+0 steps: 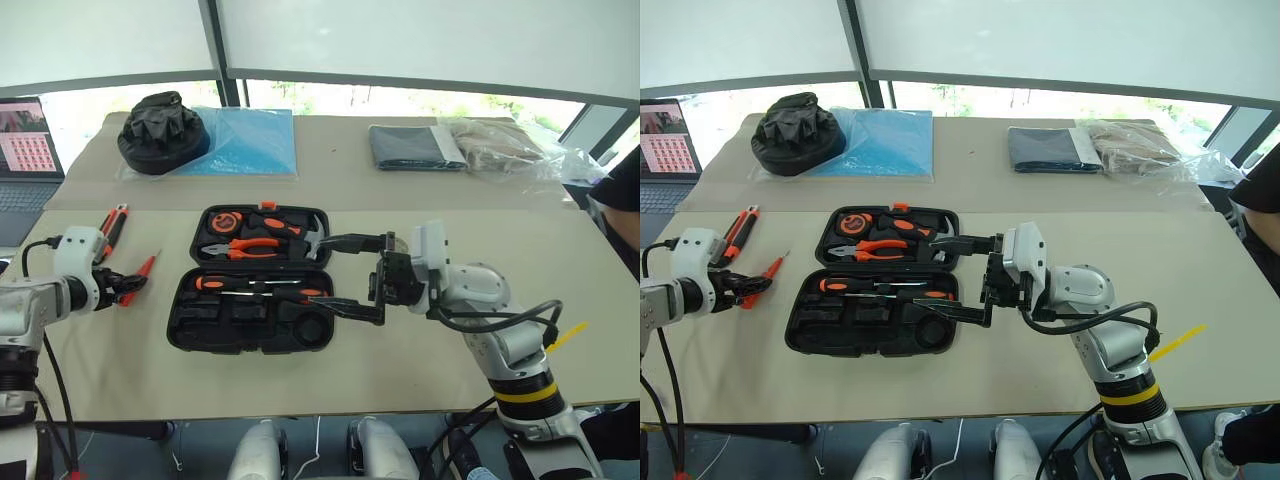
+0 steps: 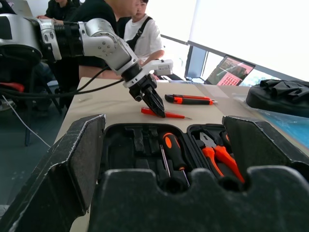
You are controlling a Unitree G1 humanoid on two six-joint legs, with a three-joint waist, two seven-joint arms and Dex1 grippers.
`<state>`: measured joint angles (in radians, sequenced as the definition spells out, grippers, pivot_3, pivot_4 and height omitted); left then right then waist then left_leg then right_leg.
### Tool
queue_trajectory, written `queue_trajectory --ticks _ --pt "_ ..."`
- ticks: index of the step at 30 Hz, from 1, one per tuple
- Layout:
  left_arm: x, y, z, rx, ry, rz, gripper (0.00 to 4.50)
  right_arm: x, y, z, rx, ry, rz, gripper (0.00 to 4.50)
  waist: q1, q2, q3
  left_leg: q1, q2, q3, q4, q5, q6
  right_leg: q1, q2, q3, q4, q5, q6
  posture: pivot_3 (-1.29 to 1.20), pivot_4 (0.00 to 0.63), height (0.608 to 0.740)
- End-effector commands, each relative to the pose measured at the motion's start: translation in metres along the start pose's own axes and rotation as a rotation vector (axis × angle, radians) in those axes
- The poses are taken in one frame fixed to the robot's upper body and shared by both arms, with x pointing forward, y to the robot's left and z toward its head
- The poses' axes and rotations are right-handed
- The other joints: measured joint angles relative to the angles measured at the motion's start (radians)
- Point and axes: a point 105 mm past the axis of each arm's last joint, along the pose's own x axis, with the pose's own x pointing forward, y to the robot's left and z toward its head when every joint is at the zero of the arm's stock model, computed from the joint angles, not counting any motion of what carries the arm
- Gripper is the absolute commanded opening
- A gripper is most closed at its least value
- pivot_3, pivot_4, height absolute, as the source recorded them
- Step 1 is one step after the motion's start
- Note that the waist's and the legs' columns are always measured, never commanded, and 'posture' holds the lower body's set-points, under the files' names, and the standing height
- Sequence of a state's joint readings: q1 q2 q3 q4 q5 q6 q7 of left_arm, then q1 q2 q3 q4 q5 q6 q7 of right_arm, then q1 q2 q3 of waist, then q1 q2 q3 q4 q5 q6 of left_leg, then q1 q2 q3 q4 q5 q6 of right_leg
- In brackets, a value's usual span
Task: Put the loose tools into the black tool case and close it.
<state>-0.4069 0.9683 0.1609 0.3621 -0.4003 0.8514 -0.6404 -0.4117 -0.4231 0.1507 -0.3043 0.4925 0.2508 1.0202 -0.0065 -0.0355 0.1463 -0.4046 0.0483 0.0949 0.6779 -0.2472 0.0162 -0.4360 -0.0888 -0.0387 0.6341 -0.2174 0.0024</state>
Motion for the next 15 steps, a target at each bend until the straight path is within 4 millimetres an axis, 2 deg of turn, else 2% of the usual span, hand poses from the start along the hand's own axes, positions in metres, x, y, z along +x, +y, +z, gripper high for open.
queue_trajectory --ticks 1,2,4,7,8,10,12,13,15 --pt "0.004 -0.004 -0.009 0.002 -0.001 -0.048 0.84 0.000 0.004 0.007 -0.044 -0.006 0.006 4.50 0.001 0.000 0.000 0.000 0.000 0.000 0.000 0.000 0.000 0.000 0.000 0.000 0.000 0.000 0.000 0.00 0.150 0.740" --pt "0.001 -0.005 -0.003 -0.028 -0.049 -0.072 0.48 -0.001 0.004 0.007 -0.043 -0.002 0.006 4.50 0.001 0.000 0.000 0.000 0.000 0.000 0.000 0.000 0.000 0.000 0.000 0.000 0.000 0.000 0.000 0.00 0.150 0.740" --pt "-0.005 -0.003 0.010 -0.040 -0.135 -0.099 0.47 -0.001 0.005 0.006 -0.042 0.001 0.006 4.50 0.004 0.000 0.000 -0.001 0.000 0.000 0.000 0.000 0.000 0.000 -0.001 0.000 0.000 0.000 0.000 0.00 0.150 0.740" --pt "-0.022 -0.007 0.037 0.086 -0.294 -0.169 0.47 -0.004 0.005 0.007 -0.040 0.006 0.006 4.50 0.006 -0.002 0.001 -0.002 0.000 0.000 0.001 0.000 0.000 -0.001 -0.001 -0.001 0.000 0.000 0.000 0.00 0.150 0.740" --pt "-0.031 -0.017 0.048 0.147 -0.360 -0.239 0.47 -0.006 0.005 0.007 -0.037 0.008 0.005 4.50 0.006 -0.003 0.001 -0.002 0.000 0.000 0.001 0.000 0.000 -0.001 -0.001 -0.001 0.000 0.000 0.000 0.00 0.150 0.740" --pt "-0.059 -0.057 0.060 0.409 -0.474 -0.488 0.47 -0.010 0.006 0.007 -0.026 0.021 0.019 4.50 0.005 -0.004 0.002 -0.003 0.000 0.000 0.001 0.000 0.000 -0.001 -0.001 -0.001 -0.001 0.000 0.000 0.00 0.150 0.740" --pt "-0.074 -0.084 0.057 0.598 -0.509 -0.631 0.47 -0.013 0.008 0.007 -0.015 0.035 0.033 4.50 0.006 -0.004 0.002 -0.004 0.001 0.000 0.001 -0.001 0.001 -0.002 -0.002 -0.001 -0.002 0.000 0.000 0.00 0.150 0.740" --pt "-0.077 -0.091 0.056 0.642 -0.515 -0.661 0.47 -0.014 0.008 0.006 -0.013 0.040 0.037 4.50 0.006 -0.004 0.002 -0.004 0.001 0.000 0.001 -0.001 0.001 -0.002 -0.003 -0.001 -0.002 0.000 0.000 0.00 0.150 0.740" --pt "-0.074 -0.110 0.036 0.876 -0.393 -0.753 0.47 -0.016 0.006 0.010 -0.022 0.020 0.032 4.50 0.007 -0.004 0.002 -0.003 0.001 0.000 0.001 -0.001 0.002 -0.001 -0.003 -0.001 -0.002 0.000 0.000 0.00 0.150 0.740"
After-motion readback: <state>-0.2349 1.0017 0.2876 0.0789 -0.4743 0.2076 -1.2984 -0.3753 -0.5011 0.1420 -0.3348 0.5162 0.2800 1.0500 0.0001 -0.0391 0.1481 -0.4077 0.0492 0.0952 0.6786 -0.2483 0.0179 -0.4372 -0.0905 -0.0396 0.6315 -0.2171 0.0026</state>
